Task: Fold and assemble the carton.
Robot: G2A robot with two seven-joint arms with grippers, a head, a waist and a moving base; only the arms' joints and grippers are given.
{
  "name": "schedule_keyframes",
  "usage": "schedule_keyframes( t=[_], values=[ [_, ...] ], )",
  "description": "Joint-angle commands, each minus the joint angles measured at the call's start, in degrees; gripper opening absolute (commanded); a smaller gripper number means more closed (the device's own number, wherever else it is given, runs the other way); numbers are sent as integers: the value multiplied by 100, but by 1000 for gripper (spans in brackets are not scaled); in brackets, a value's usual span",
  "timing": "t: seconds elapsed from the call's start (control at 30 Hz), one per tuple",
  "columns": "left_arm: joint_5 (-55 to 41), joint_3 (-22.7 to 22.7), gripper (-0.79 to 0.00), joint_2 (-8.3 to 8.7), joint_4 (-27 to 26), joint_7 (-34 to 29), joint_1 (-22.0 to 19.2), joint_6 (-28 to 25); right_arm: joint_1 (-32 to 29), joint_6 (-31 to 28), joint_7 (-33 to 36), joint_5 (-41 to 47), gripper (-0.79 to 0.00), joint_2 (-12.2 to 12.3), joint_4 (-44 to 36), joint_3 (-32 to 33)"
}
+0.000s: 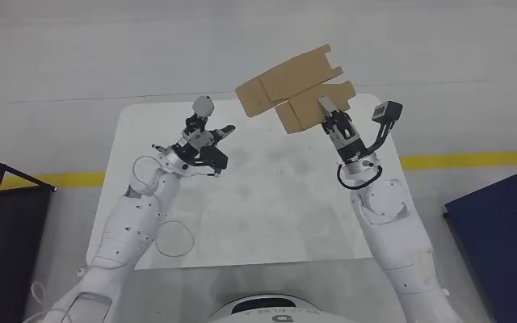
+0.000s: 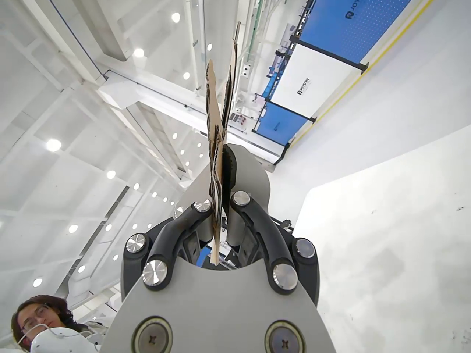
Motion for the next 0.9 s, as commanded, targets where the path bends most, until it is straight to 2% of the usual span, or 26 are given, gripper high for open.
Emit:
schedule_keyframes(
  t=[0.0, 0.07, 0.13, 0.2, 0.27, 0.37, 0.73, 0.8, 0.87],
  values=[
    [-1418, 129, 0, -115, 183, 358, -15, -118, 112, -27, -63, -464, -785, 7, 137, 59],
    [-2530, 296, 0, -230, 364, 791, -90, -565, 217, -253, -16, -428, -785, 7, 282, 86],
    [-3240, 495, 0, -321, 621, 1089, -195, -1181, 325, -452, -9, -593, -785, 15, 490, 134],
    [-3762, 702, 0, -386, 935, 1100, -311, -2091, 439, -653, -51, -635, -785, 6, 663, 101],
    [-3924, 847, 0, -419, 1219, 952, -438, -2711, 563, -796, -78, -794, -785, -2, 827, 46],
    [-3744, 972, 0, -445, 1426, 804, -574, -2834, 682, -917, -115, -986, -785, -20, 987, -70],
    [-3777, 970, 0, -447, 1418, 776, -559, -2841, 697, -929, -148, -986, -785, -30, 1032, -118],
    [-4318, 928, 0, -479, 1297, 635, -451, -3080, 697, -929, -148, -986, -785, -30, 1032, -118],
    [-5245, 882, 0, -536, 1242, 593, -322, -3536, 676, -973, -144, -806, -785, -42, 999, -164]
  ],
)
